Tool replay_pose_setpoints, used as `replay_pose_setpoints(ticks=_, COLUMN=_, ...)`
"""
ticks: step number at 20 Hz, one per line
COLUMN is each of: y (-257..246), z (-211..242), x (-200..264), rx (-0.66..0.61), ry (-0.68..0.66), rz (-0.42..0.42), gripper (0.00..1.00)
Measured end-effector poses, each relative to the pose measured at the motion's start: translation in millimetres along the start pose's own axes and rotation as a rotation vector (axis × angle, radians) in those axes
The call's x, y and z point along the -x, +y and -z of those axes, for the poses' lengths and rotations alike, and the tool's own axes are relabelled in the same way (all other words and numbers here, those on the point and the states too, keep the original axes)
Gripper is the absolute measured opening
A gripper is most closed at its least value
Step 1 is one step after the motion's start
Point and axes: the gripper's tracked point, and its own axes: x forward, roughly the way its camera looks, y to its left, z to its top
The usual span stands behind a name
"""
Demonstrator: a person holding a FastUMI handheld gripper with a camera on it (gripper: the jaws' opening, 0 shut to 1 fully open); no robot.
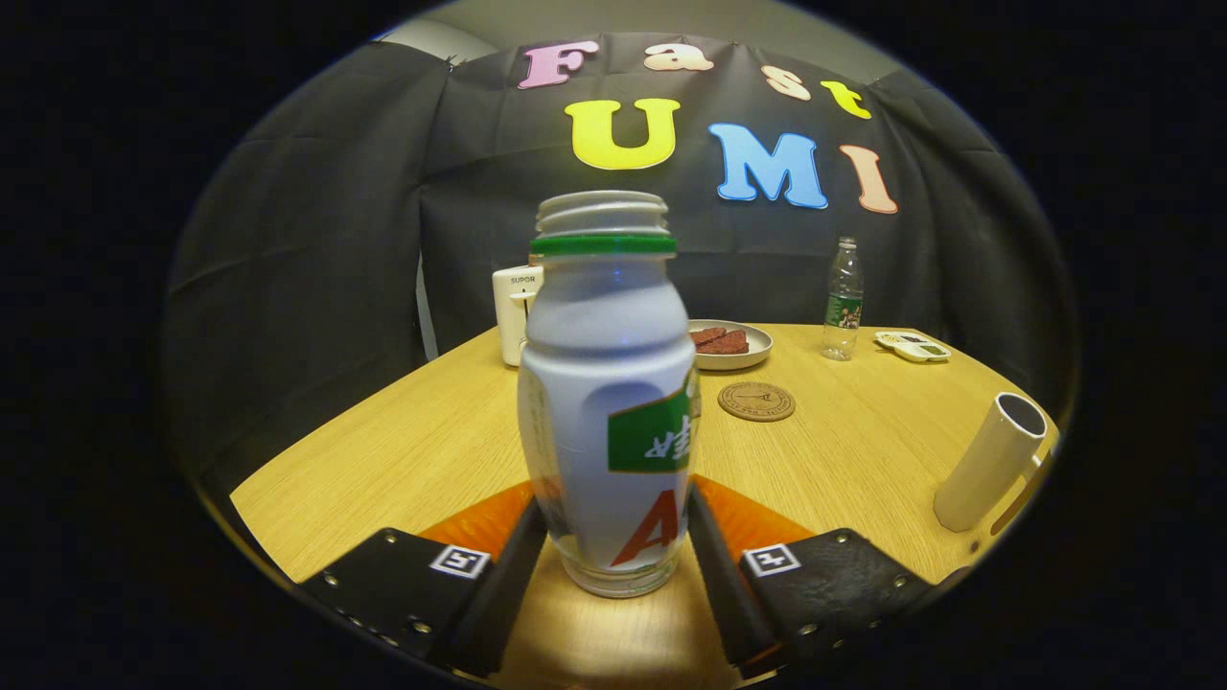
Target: Take the bottle from table, then pour the juice into the cup, finally place the bottle on the coaster
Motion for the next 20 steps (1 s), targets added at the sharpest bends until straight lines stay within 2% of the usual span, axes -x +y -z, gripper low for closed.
replay_pose_setpoints(ticks=8, y=-2, z=0, x=0, rx=-0.065, ry=0.037, rz=0.0, gripper=0.74)
replay_pose_setpoints(ticks=20, y=-34, z=-29, x=18, rx=-0.239, ry=0.038, rz=0.054, gripper=0.74)
